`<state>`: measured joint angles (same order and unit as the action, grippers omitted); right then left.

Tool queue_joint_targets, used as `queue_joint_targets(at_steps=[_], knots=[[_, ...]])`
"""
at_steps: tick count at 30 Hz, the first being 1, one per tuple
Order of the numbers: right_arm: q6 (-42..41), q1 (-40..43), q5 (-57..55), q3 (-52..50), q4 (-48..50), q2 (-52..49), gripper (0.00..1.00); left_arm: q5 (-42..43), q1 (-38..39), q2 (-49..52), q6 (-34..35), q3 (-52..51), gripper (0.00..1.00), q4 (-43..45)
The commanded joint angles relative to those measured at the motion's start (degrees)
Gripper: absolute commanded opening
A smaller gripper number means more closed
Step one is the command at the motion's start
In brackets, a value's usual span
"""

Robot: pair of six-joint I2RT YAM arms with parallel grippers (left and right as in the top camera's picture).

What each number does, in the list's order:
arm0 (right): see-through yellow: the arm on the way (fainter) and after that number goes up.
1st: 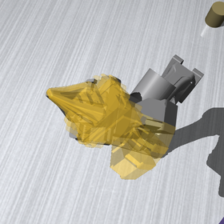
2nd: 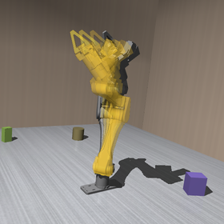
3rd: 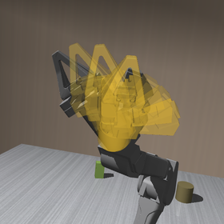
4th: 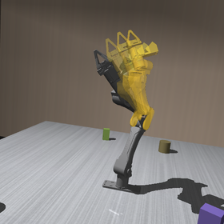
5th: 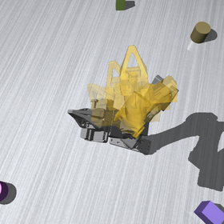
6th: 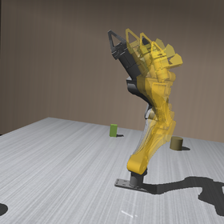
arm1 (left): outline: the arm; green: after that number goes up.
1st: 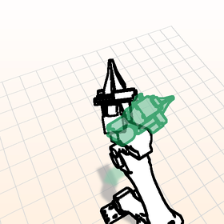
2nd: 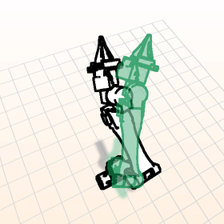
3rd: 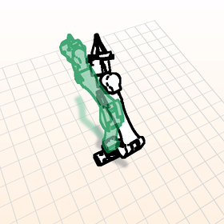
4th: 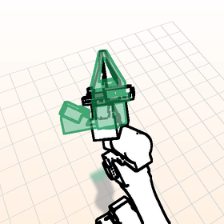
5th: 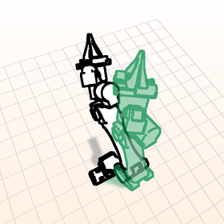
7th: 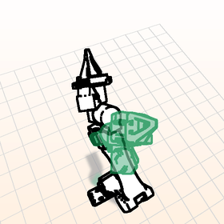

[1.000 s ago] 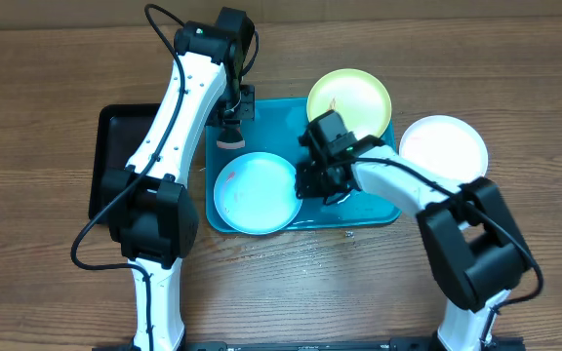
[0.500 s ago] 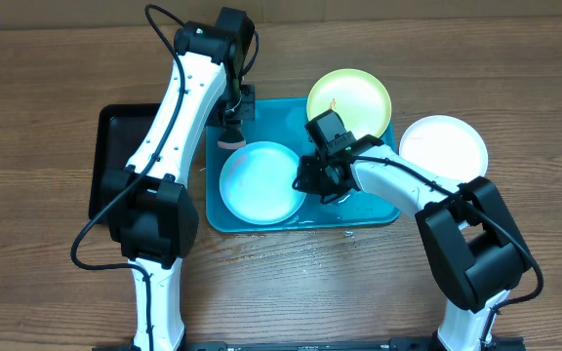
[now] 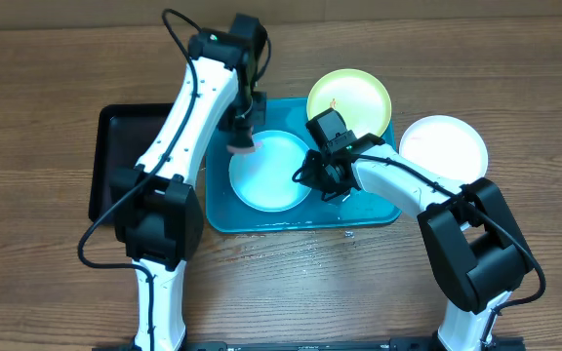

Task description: Clean dirty plates on tray and stack at the side

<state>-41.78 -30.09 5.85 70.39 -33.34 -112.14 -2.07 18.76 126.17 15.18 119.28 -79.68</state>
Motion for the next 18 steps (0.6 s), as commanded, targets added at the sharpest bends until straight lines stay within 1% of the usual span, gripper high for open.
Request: queue_joint_targets(at_steps=[1,5,13,18], knots=[[-0.20,0.59,-3.87,-0.02,-0.68,-0.17,0.04,0.68,0.17,-0.15,-1.38,-4.94,0.04,2.25],[-0.17,0.59,-3.87,-0.02,-0.72,-0.17,0.04,1.22,0.20,-0.15,0.09,-12.04,0.04,7.80],[-0.17,0.59,-3.87,-0.02,-0.72,-0.17,0.04,4.92,0.24,-0.15,0.09,-19.91,0.04,16.96],[0.02,0.59,-3.87,-0.02,-0.90,-0.17,0.04,4.39,0.42,-0.15,-0.02,-23.43,0.04,18.34]])
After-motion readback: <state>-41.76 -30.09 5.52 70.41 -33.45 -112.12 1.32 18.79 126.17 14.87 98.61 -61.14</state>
